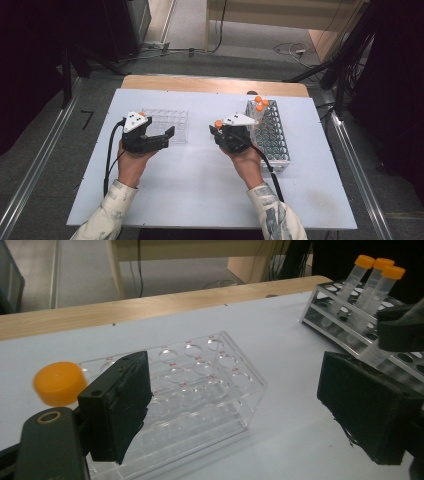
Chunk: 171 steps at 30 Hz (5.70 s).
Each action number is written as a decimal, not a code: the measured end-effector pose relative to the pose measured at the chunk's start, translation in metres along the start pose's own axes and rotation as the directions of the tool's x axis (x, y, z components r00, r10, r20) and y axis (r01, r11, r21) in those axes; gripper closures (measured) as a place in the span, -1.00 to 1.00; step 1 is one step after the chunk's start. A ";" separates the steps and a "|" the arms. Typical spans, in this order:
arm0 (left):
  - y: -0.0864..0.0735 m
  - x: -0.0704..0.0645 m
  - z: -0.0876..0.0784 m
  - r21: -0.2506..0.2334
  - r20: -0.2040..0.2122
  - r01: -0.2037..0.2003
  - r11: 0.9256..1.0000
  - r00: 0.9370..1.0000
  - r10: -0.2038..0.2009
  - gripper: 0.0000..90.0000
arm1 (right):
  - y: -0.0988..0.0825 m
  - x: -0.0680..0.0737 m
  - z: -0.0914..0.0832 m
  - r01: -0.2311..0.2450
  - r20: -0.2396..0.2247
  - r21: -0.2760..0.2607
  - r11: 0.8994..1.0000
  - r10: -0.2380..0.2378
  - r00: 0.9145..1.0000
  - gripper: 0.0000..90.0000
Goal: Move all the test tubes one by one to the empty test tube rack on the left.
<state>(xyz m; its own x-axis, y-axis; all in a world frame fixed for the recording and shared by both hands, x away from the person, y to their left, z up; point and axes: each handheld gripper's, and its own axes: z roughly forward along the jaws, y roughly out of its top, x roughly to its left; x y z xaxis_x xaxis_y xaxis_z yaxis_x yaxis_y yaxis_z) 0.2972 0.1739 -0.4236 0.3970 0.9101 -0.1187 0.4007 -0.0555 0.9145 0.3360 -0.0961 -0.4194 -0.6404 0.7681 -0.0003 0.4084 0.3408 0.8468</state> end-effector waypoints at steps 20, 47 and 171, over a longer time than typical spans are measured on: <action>0.003 -0.030 0.000 -0.019 0.118 -0.047 0.999 0.992 0.049 -0.64 | -0.004 0.044 0.027 0.084 -0.108 0.034 0.996 -0.079 0.991 0.60; -0.004 -0.039 0.009 0.041 0.234 -0.137 0.990 0.964 0.124 0.53 | -0.003 0.070 0.037 0.122 -0.165 0.045 0.991 -0.114 0.980 0.59; 0.013 0.023 0.001 -0.074 -0.031 0.045 0.996 0.998 -0.047 -0.67 | -0.012 -0.005 -0.008 0.013 -0.040 0.042 0.999 -0.011 0.999 -0.32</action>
<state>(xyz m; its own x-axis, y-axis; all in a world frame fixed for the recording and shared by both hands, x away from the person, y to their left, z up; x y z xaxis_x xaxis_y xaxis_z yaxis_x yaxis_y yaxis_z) 0.3124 0.1935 -0.4153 0.3519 0.9239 -0.1499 0.3556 0.0162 0.9345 0.3293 -0.1084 -0.4257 -0.6703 0.7420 0.0117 0.4270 0.3728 0.8238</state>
